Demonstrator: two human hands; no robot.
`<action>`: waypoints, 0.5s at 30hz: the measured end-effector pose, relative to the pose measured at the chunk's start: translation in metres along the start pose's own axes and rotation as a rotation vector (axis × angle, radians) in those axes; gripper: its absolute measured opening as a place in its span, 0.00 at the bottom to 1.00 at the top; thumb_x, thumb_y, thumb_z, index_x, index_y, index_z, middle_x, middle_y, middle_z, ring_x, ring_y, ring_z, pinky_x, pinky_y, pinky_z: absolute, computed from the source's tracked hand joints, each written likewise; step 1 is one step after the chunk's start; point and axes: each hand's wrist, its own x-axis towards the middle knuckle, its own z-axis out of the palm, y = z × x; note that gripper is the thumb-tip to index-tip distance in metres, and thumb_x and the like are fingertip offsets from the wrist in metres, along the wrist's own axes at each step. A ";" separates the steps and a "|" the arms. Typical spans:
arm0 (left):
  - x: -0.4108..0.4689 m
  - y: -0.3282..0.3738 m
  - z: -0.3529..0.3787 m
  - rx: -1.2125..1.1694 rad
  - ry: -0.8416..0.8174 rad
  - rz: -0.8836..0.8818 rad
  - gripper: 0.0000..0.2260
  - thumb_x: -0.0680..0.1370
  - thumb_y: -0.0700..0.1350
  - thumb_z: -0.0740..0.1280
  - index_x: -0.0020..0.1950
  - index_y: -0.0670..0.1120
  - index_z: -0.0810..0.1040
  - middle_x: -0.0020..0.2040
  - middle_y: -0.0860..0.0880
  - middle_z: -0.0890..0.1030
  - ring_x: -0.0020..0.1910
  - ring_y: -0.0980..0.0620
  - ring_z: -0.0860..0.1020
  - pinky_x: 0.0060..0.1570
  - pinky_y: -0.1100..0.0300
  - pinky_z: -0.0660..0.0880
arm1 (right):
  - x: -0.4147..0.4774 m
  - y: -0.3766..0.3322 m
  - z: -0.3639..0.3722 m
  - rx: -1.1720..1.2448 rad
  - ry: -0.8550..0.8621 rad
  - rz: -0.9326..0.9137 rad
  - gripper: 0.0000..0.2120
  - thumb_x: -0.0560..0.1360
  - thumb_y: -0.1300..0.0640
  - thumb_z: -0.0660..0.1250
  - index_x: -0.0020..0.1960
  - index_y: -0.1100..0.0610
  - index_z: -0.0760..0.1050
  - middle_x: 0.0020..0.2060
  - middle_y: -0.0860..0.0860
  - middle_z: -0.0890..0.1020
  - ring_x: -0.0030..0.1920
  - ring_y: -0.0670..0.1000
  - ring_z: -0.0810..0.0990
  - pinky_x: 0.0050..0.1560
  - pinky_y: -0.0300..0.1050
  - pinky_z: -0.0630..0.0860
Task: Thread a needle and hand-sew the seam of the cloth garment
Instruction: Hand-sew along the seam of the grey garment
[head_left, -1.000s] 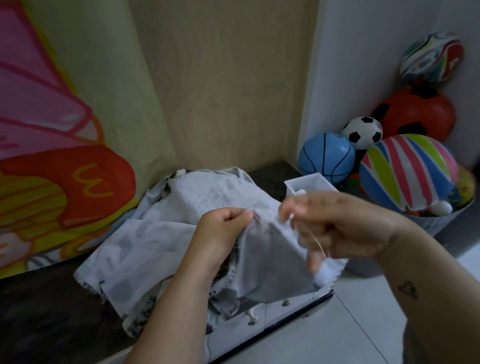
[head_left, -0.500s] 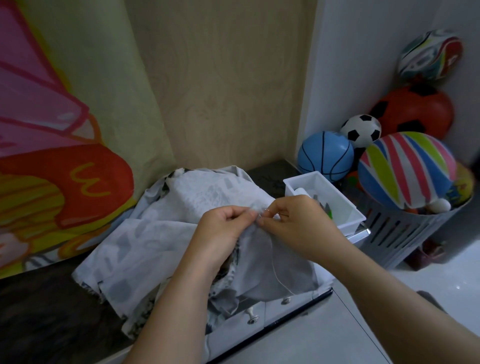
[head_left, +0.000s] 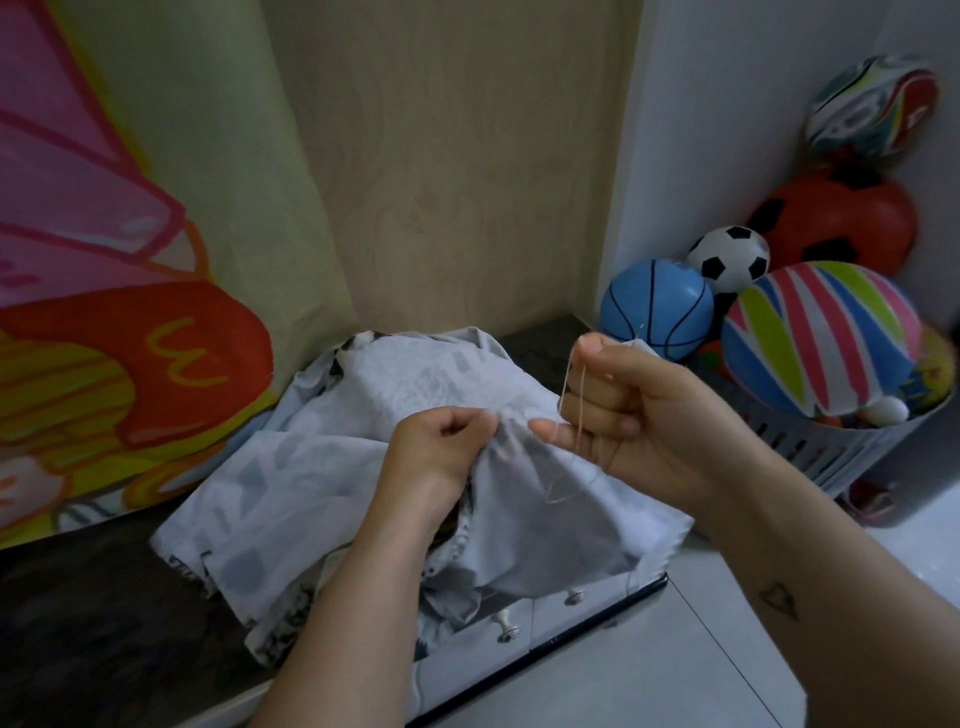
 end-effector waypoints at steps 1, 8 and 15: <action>0.000 0.000 -0.001 0.003 0.019 0.005 0.05 0.77 0.47 0.69 0.42 0.49 0.83 0.44 0.49 0.84 0.45 0.52 0.80 0.48 0.58 0.76 | -0.002 -0.001 -0.001 0.021 -0.031 0.065 0.15 0.75 0.59 0.62 0.29 0.55 0.67 0.26 0.47 0.53 0.26 0.44 0.52 0.41 0.47 0.81; -0.004 0.005 0.000 0.008 0.035 0.009 0.04 0.77 0.48 0.69 0.45 0.50 0.83 0.43 0.51 0.85 0.46 0.52 0.82 0.49 0.59 0.77 | -0.005 -0.001 -0.002 -0.690 0.072 0.384 0.11 0.71 0.50 0.70 0.42 0.58 0.76 0.26 0.49 0.65 0.25 0.45 0.65 0.43 0.47 0.82; -0.015 0.015 -0.002 0.044 -0.071 0.140 0.03 0.76 0.47 0.69 0.45 0.51 0.83 0.43 0.54 0.85 0.45 0.58 0.81 0.48 0.66 0.76 | 0.006 0.011 -0.013 -1.389 0.465 -0.003 0.13 0.75 0.47 0.66 0.58 0.46 0.75 0.47 0.46 0.80 0.49 0.44 0.78 0.50 0.38 0.73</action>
